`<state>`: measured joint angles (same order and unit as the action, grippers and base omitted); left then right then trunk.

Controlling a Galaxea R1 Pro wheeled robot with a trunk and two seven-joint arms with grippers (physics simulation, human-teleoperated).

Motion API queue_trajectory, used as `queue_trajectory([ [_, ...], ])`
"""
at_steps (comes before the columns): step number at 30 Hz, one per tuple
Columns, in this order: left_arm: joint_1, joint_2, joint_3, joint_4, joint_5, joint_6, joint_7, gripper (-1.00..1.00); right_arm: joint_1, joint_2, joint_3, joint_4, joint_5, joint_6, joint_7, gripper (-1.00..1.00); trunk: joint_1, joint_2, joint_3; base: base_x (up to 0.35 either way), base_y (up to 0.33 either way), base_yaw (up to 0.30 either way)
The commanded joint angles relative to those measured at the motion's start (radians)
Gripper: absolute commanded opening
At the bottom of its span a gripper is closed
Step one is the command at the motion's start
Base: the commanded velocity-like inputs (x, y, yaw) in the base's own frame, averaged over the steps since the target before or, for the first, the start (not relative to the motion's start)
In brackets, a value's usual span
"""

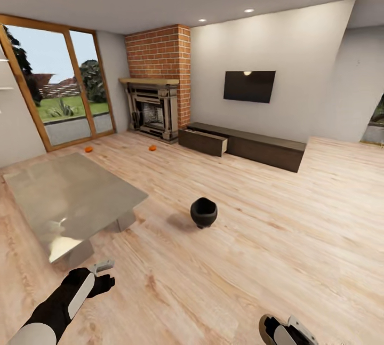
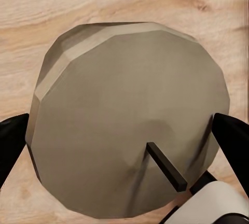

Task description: Place each of the two pumpkins and all three candles from the living room inside a cabinet in the living room (use any cabinet), then make sure every cabinet is closed, and position the cauldron so it is next to a table in the living room.

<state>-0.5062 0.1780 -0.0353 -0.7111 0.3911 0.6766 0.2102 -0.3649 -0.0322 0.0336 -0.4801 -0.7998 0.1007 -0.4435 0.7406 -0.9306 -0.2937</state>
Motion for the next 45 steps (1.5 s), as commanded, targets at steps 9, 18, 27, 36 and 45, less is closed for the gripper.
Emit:
queue_trajectory([
  [9, 0.0, 0.0, 0.0, 0.0, 0.0, 0.0, 0.001, 1.0, 0.0, 0.0, 0.0, 0.003, 0.001, -0.004, 0.002, -1.0, 0.0, 0.0, 0.0, 0.265, -0.03, -0.288],
  [18, 0.0, 0.0, -0.001, 0.001, 0.0, -0.001, 0.003, 1.0, 0.0, 0.0, 0.0, 0.003, 0.002, -0.004, 0.002, -1.0, 0.0, 0.0, -0.001, 0.31, -0.096, -0.284],
  [27, 0.0, 0.0, -0.002, 0.0, 0.0, -0.002, 0.003, 1.0, 0.0, 0.0, 0.0, 0.003, 0.001, -0.004, 0.002, -1.0, 0.0, 0.0, -0.006, 0.311, -0.098, -0.274],
  [36, 0.0, 0.0, -0.002, 0.0, 0.0, -0.002, 0.002, 1.0, 0.0, 0.0, 0.0, 0.003, 0.001, -0.004, 0.002, -1.0, 0.0, 0.0, -0.007, 0.312, -0.013, -0.277],
  [45, 0.0, 0.0, -0.002, 0.0, 0.0, -0.002, 0.003, 1.0, 0.0, 0.001, 0.0, 0.003, 0.001, -0.004, 0.002, -1.0, 0.0, 0.0, -0.007, 0.315, 0.0, -0.278],
])
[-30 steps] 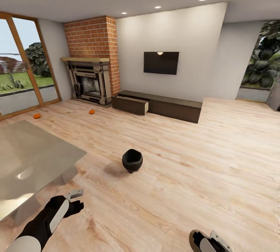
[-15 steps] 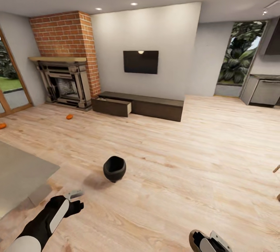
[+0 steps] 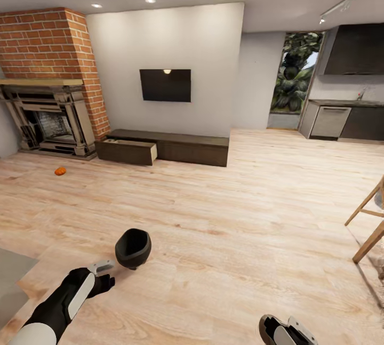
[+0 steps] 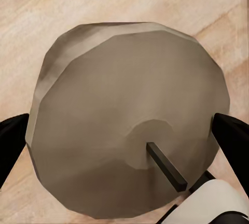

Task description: Place each of the two pumpkins and all three candles from the living room inside a cabinet in the living room (use any cabinet), then make sure every cabinet is closed, and position the cauldron so it is next to a table in the living room.

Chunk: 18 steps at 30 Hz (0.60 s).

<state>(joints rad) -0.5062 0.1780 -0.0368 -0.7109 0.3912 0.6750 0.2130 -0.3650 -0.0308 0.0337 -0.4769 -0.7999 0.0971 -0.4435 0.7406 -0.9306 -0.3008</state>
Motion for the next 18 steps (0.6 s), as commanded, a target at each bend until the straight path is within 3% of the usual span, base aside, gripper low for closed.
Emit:
queue_trajectory([
  [1, 0.0, 0.0, 0.0, 0.0, 0.0, 0.0, 0.0, 1.0, 0.0, 0.0, 0.0, 0.0, 0.001, 0.0, 0.002, -1.0, 0.0, 0.0, 0.0, 0.318, 0.0, -0.279],
  [11, 0.0, 0.0, 0.0, 0.0, 0.0, 0.0, 0.0, 1.0, 0.0, 0.002, 0.0, 0.0, 0.001, -0.002, 0.002, -1.0, 0.0, 0.0, -0.001, 0.318, 0.0, -0.269],
  [18, 0.0, 0.0, 0.0, 0.001, 0.0, 0.0, 0.0, 1.0, 0.0, 0.005, 0.002, 0.0, 0.008, -0.052, 0.003, -1.0, 0.0, 0.0, -0.004, 0.321, 0.0, -0.065],
])
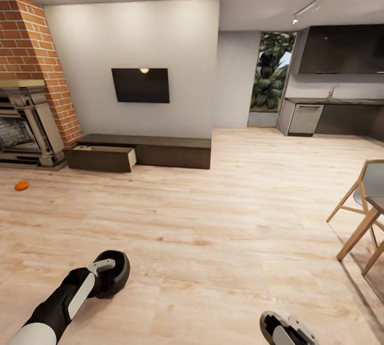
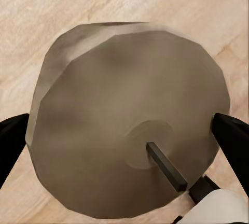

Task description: Place each of the two pumpkins and all three candles from the living room inside a cabinet in the living room (use any cabinet), then make sure every cabinet is closed, and position the cauldron so it is next to a table in the living room.

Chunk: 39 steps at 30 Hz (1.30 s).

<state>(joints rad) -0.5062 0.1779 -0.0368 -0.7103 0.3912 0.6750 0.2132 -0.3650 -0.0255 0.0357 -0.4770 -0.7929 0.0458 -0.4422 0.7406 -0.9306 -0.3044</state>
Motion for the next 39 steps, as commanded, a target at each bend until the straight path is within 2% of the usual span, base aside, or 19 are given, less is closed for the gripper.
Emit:
queue_trajectory([
  [1, 0.0, 0.0, 0.0, 0.0, 0.0, 0.0, 0.0, 1.0, 0.0, 0.001, 0.0, 0.0, 0.003, -0.004, 0.002, -1.0, 0.0, 0.0, 0.0, 0.328, 0.0, -0.005],
  [16, 0.0, 0.0, -0.001, 0.0, 0.0, -0.002, 0.0, 1.0, 0.0, -0.002, 0.0, 0.038, 0.002, -0.009, 0.001, -1.0, 0.0, 0.0, 0.0, 0.329, 0.0, -0.001],
  [25, 0.0, 0.0, -0.002, 0.0, 0.0, -0.002, 0.0, 1.0, 0.0, -0.002, -0.002, 0.037, -0.004, -0.008, 0.0, -1.0, 0.0, 0.0, 0.0, 0.33, 0.0, -0.188],
  [39, 0.0, 0.0, -0.002, -0.001, 0.0, -0.002, 0.0, 1.0, 0.0, 0.006, -0.002, 0.037, -0.002, -0.009, 0.0, -1.0, 0.0, 0.0, 0.0, 0.33, 0.0, -0.013],
])
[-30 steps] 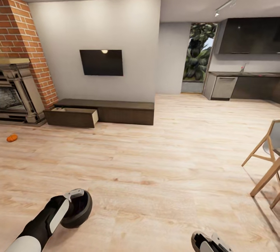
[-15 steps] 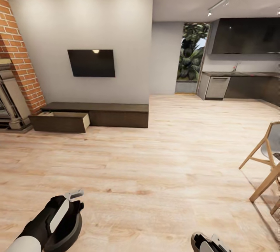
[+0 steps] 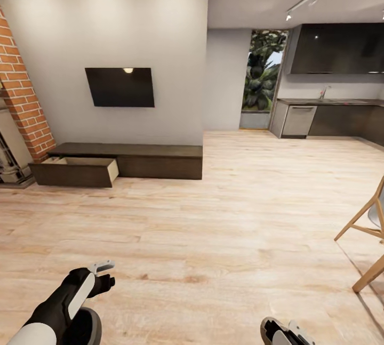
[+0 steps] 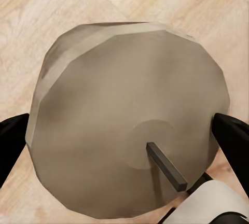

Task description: Place each of the two pumpkins and all three candles from the living room inside a cabinet in the living room (use any cabinet), then make sure every cabinet is closed, and position the cauldron so it is next to a table in the living room.

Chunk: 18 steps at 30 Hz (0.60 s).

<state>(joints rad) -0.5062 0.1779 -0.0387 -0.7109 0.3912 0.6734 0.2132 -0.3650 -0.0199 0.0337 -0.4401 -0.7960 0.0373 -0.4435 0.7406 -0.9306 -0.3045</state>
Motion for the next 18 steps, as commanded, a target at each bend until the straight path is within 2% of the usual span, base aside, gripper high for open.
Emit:
queue_trajectory([
  [1, 0.0, 0.0, 0.0, 0.0, 0.0, 0.0, 0.0, 1.0, 0.0, 0.001, 0.0, 0.0, 0.002, 0.0, 0.002, -1.0, 0.0, 0.0, 0.0, 0.33, 0.0, 0.0],
  [18, 0.0, 0.0, 0.0, 0.0, -0.001, 0.0, 0.002, 1.0, 0.0, 0.001, 0.002, 0.0, 0.009, -0.002, 0.002, -1.0, 0.0, 0.0, 0.0, 0.33, 0.0, 0.0],
])
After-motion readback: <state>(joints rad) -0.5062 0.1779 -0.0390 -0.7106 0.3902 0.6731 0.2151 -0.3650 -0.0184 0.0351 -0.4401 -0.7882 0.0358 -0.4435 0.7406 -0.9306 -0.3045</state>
